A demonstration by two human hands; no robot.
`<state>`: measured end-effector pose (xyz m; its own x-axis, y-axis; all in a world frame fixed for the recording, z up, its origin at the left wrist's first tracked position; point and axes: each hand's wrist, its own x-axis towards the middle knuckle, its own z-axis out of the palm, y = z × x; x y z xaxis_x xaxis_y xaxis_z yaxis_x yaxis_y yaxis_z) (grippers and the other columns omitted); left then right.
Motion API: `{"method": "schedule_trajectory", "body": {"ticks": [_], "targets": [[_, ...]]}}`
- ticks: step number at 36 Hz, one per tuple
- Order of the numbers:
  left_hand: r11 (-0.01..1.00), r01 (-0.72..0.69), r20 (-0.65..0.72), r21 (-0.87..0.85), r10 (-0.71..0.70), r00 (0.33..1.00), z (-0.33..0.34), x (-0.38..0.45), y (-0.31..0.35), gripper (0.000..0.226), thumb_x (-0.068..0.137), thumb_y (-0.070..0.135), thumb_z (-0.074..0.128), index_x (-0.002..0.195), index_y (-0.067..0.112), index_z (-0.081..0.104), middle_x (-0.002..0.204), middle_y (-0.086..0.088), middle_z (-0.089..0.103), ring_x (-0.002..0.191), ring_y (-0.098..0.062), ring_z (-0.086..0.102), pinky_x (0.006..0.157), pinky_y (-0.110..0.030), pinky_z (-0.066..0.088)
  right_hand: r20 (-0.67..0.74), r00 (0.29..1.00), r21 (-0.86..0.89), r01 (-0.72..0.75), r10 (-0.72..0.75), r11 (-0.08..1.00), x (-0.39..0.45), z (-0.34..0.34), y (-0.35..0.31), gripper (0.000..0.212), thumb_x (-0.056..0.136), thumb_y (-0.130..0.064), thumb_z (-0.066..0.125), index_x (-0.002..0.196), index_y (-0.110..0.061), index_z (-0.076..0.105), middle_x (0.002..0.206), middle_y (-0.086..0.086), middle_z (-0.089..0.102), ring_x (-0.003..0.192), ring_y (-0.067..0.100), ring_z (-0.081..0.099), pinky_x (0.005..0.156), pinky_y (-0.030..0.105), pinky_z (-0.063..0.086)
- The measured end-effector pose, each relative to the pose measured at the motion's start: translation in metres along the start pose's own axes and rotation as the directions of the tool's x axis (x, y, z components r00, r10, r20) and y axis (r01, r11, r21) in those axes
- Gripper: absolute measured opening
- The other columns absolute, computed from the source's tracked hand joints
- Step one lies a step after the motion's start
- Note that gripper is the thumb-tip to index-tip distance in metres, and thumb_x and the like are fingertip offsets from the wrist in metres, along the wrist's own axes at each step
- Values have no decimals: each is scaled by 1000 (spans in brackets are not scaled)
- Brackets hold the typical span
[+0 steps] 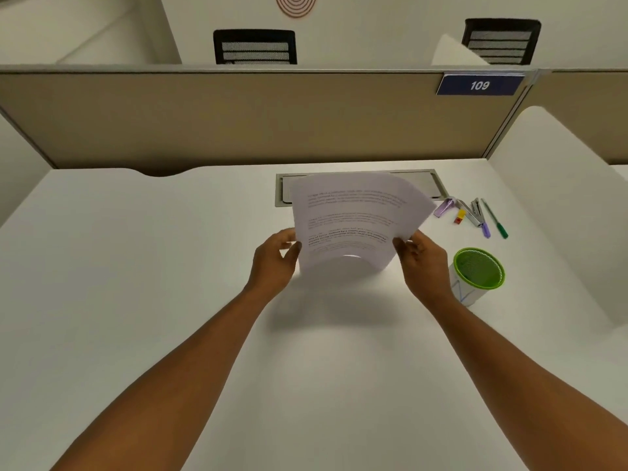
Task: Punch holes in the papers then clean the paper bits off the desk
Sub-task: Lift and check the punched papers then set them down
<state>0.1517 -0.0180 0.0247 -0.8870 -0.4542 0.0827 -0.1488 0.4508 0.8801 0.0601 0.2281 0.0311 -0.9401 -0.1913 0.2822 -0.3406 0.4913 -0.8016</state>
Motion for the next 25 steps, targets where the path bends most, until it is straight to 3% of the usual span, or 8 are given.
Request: {"method": "schedule_trajectory", "body": {"ticks": [2, 4, 7, 9, 12, 14, 18, 25], "targets": [[1000, 4, -12, 11, -4, 1000, 3, 1, -2, 24, 98, 18, 56, 119, 20, 67, 119, 4, 69, 101, -14, 63, 90, -27, 52, -13, 1000, -45, -21, 21, 999, 1, 1, 4, 19, 98, -15, 56, 110, -9, 68, 100, 5, 72, 83, 16, 63, 68, 5, 40], [1000, 10, -23, -4, -10, 1000, 4, 2, 0, 24, 99, 16, 53, 118, 19, 67, 116, 2, 70, 100, -16, 65, 90, -26, 52, -31, 999, -58, -28, 26, 998, 3, 0, 3, 19, 99, -15, 54, 109, -7, 68, 99, 7, 73, 81, 16, 62, 68, 6, 39], [999, 1, -44, -40, -3, 999, 4, 6, 5, 24, 99, 17, 53, 118, 19, 67, 113, 5, 70, 98, -13, 65, 80, -10, 49, -52, 999, -28, -3, 2, 1000, 7, -2, 0, 19, 99, -17, 53, 111, -11, 67, 98, -2, 71, 81, 10, 62, 72, 12, 46], [999, -5, -41, -46, 3, 999, 3, 7, 6, 24, 98, 20, 55, 118, 20, 67, 110, 7, 69, 96, -10, 63, 73, -2, 47, -61, 998, 5, -9, 9, 1000, 8, -2, -1, 19, 100, -19, 53, 110, -13, 67, 95, -9, 69, 76, 0, 63, 69, 5, 44], [999, 26, 10, -18, -26, 1000, 6, 9, 5, 27, 97, 26, 57, 122, 20, 65, 111, 6, 69, 98, -11, 63, 79, -9, 49, -14, 999, 40, -51, 52, 998, 5, 3, 6, 20, 100, -21, 53, 115, -17, 66, 95, -13, 68, 77, -11, 64, 67, -1, 44], [999, 31, 25, 9, -32, 999, 9, 9, 2, 27, 98, 27, 55, 122, 20, 65, 114, 2, 70, 98, -15, 63, 80, -15, 50, 12, 998, 34, -68, 68, 997, 4, 6, 9, 22, 100, -20, 52, 117, -16, 66, 97, -10, 70, 78, -3, 64, 68, -2, 43], [1000, -7, -10, 2, 7, 1000, 8, 9, 7, 25, 100, 27, 52, 120, 20, 65, 111, 1, 69, 90, -13, 63, 67, -4, 48, -23, 999, 17, -29, 30, 999, 11, 6, 4, 22, 101, -20, 50, 114, -13, 66, 98, -2, 71, 81, 10, 63, 63, 0, 43], [993, -96, -96, -64, 89, 991, -19, 20, 20, 20, 100, 30, 51, 112, 23, 66, 103, 11, 66, 83, 1, 63, 67, 2, 44, -48, 994, 60, 101, -98, 993, 32, 1, -30, 21, 101, -18, 50, 113, -10, 66, 99, -4, 68, 78, 1, 61, 66, -1, 44]]}}
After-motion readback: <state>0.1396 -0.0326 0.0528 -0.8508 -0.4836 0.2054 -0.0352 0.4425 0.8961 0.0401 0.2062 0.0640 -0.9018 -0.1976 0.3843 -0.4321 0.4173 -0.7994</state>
